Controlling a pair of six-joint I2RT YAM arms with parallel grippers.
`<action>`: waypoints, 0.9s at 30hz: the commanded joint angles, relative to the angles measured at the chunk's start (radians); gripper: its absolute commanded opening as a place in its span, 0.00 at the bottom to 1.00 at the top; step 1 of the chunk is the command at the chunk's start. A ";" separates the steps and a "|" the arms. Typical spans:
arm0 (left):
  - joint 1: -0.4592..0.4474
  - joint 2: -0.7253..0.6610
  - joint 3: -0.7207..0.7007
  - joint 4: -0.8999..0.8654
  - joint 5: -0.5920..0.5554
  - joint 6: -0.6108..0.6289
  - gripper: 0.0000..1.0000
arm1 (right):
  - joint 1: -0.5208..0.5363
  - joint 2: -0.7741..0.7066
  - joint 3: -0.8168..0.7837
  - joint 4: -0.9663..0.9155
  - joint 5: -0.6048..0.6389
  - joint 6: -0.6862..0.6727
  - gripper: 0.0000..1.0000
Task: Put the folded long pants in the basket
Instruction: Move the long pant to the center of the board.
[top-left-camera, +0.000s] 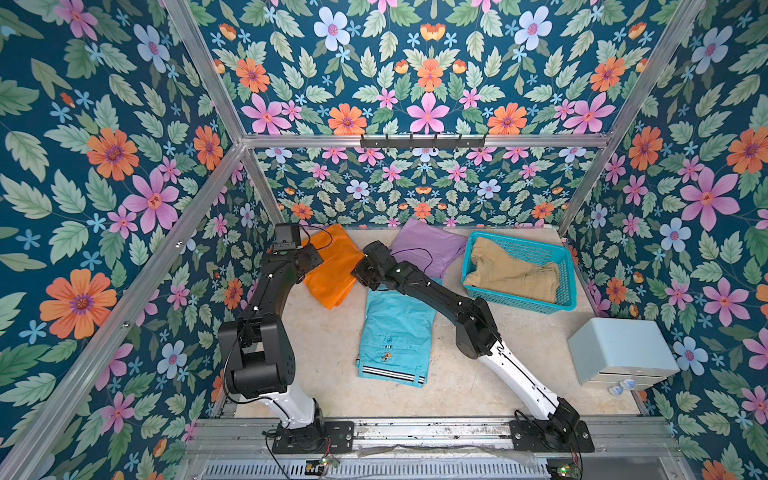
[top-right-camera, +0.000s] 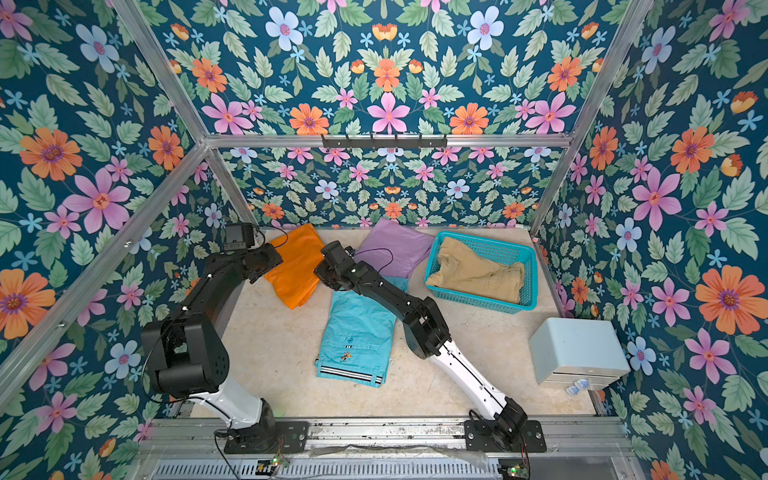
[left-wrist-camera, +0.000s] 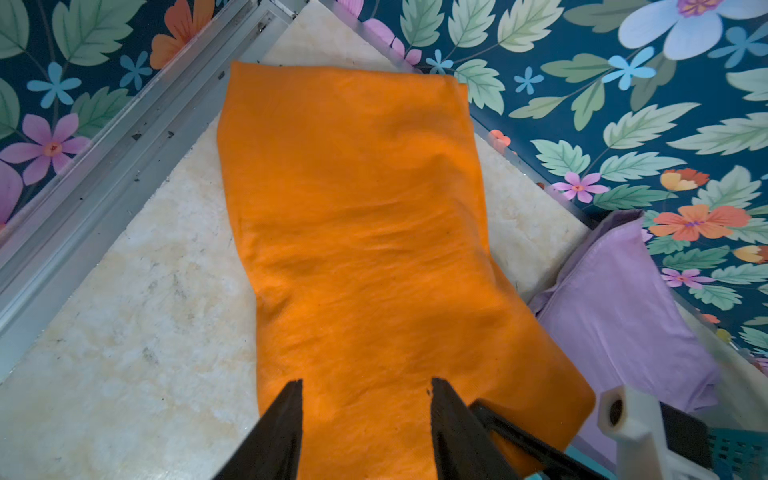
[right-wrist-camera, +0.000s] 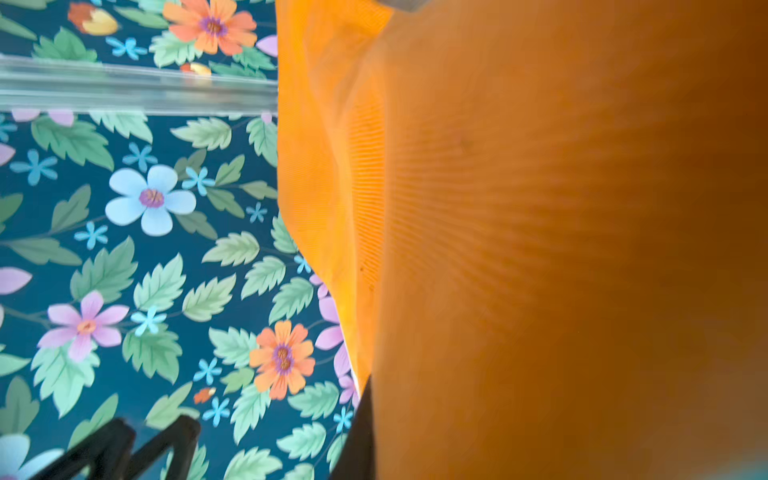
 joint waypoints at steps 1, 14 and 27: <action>0.005 -0.008 0.010 -0.039 -0.011 0.016 0.54 | 0.024 -0.023 0.010 -0.021 -0.133 -0.028 0.00; 0.010 0.028 0.031 -0.062 0.113 0.114 0.64 | -0.055 -0.360 -0.113 -0.753 -0.190 -0.680 0.00; 0.010 0.066 -0.166 -0.059 0.118 0.165 0.76 | -0.277 -0.600 -0.687 -0.587 -0.304 -0.839 0.00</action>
